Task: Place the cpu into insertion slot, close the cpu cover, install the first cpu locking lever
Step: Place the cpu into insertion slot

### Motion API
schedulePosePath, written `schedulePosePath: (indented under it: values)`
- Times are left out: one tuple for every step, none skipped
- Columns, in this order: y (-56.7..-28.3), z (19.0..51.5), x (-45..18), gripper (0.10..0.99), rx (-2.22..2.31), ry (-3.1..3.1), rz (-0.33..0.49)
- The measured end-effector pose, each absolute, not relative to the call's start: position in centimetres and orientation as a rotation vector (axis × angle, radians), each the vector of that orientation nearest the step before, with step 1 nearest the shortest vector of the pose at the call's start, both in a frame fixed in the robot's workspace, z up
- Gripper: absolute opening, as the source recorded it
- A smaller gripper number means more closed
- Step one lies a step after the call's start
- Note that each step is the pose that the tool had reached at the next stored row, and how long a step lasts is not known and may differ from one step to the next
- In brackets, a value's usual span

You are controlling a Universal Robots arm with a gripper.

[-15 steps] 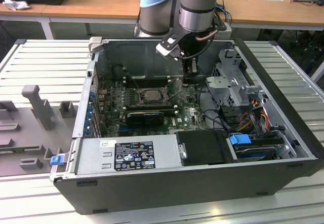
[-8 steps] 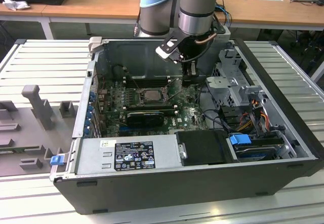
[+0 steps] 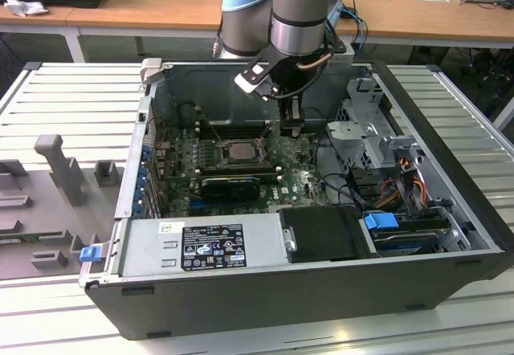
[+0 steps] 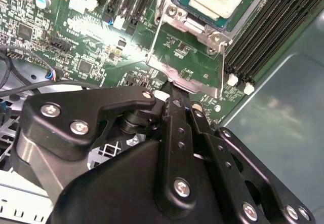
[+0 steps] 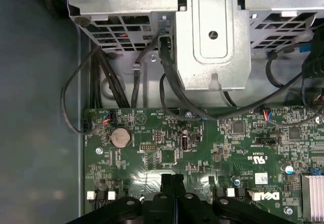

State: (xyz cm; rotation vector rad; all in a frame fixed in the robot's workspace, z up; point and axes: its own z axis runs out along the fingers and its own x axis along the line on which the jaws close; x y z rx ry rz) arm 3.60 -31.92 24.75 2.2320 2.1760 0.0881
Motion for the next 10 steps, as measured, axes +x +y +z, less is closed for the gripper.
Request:
schedulePosePath:
  values:
    - [-31.92, 24.75, 3.54, 0.106, 2.232, 2.176, 0.088]
    - [-31.92, 24.75, 3.46, 0.106, 2.232, 2.176, 0.088]
    - [-31.92, 24.75, 3.40, 0.106, 2.232, 2.176, 0.088]
    - [-31.92, 24.75, 3.32, 0.106, 2.232, 2.176, 0.088]
    - [-31.92, 24.75, 3.18, 0.106, 2.232, 2.176, 0.088]
    - [-31.92, 24.75, 3.10, 0.106, 2.232, 2.176, 0.088]
    - [-31.92, 24.75, 3.03, 0.106, 2.232, 2.176, 0.088]
    - [-31.92, 24.75, 2.95, 0.106, 2.232, 2.176, 0.088]
    - [-31.92, 24.75, 2.89, 0.106, 2.232, 2.176, 0.088]
    - [-31.92, 24.75, 2.82, 0.106, 2.232, 2.176, 0.088]
